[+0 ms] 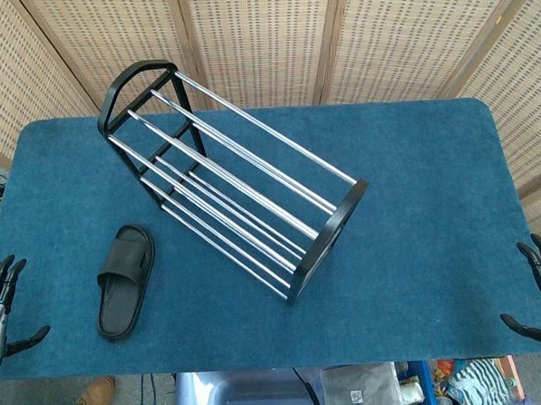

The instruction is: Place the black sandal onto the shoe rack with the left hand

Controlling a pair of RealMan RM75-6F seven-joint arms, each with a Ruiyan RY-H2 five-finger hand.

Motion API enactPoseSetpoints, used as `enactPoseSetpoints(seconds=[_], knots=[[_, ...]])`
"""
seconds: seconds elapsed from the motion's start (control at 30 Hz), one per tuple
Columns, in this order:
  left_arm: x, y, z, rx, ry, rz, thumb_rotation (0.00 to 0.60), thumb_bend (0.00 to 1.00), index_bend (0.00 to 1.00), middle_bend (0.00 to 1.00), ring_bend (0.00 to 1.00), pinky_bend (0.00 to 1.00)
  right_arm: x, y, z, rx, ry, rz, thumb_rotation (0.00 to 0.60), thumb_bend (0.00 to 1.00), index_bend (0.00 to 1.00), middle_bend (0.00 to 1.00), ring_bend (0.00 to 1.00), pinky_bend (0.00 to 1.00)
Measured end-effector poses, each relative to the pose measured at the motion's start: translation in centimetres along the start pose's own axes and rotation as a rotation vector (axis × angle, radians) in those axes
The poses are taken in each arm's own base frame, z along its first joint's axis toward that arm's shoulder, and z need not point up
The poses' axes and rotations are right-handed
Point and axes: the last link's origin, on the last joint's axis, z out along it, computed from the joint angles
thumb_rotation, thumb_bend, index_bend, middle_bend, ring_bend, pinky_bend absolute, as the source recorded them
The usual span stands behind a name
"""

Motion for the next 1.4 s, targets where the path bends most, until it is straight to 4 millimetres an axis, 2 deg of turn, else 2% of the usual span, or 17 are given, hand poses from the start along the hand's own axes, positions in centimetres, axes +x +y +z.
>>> enactPoseSetpoints(seconds=[0.23,0.27,0.33,0.37,0.4,0.47,0.7,1.0,1.13,1.4], knots=[[0.0,-0.1,-0.1,0.0,-0.002,-0.003,0.6,0.06,0.0,0.0,0.0,0.0,0.0,0.0,0.0,0.001,-0.003,0.001,0.6,0.0,0.0,0.0,0.0,0.0],[0.0,-0.1,-0.1,0.0,-0.004,-0.004,0.6,0.1,0.0,0.0,0.0,0.0,0.0,0.0,-0.1,0.001,-0.002,0.002,0.6,0.0,0.0,0.0,0.0,0.0],[-0.1,-0.1,0.0,-0.001,-0.013,-0.012,0.6,0.42,0.0,0.0,0.0,0.0,0.0,0.0,-0.1,0.003,-0.001,0.003,0.6,0.0,0.0,0.0,0.0,0.0],[-0.1,-0.1,0.2,-0.002,-0.019,-0.02,0.6,0.7,0.0,0.0,0.0,0.0,0.0,0.0,-0.1,0.003,-0.002,0.004,0.6,0.0,0.0,0.0,0.0,0.0],[-0.2,-0.1,0.3,-0.004,-0.028,-0.031,0.6,0.9,0.0,0.0,0.0,0.0,0.0,0.0,-0.1,0.003,-0.002,0.004,0.6,0.0,0.0,0.0,0.0,0.0],[-0.5,-0.1,0.9,-0.008,-0.058,-0.074,0.6,1.0,0.0,0.0,0.0,0.0,0.0,0.0,-0.1,0.002,-0.004,0.003,0.6,0.0,0.0,0.0,0.0,0.0],[-2.1,-0.3,4.4,-0.002,-0.217,-0.311,0.6,1.0,0.0,0.0,0.0,0.0,0.0,0.1,0.0,-0.007,-0.008,0.006,0.6,0.0,0.0,0.0,0.0,0.0],[-4.7,-1.3,10.8,0.077,-0.384,-0.544,0.6,1.0,0.0,0.0,0.0,0.0,0.1,0.2,0.0,-0.009,-0.015,0.015,0.6,0.0,0.0,0.0,0.0,0.0],[-6.2,-0.6,12.9,0.099,-0.431,-0.589,0.6,1.0,0.0,0.0,0.0,0.0,0.2,0.2,0.0,-0.009,-0.017,0.02,0.6,0.0,0.0,0.0,0.0,0.0],[-8.3,2.4,15.0,0.081,-0.533,-0.605,0.6,1.0,0.0,0.0,0.0,0.0,0.6,0.6,0.0,-0.019,-0.009,0.036,0.6,0.0,0.0,0.0,0.0,0.0]])
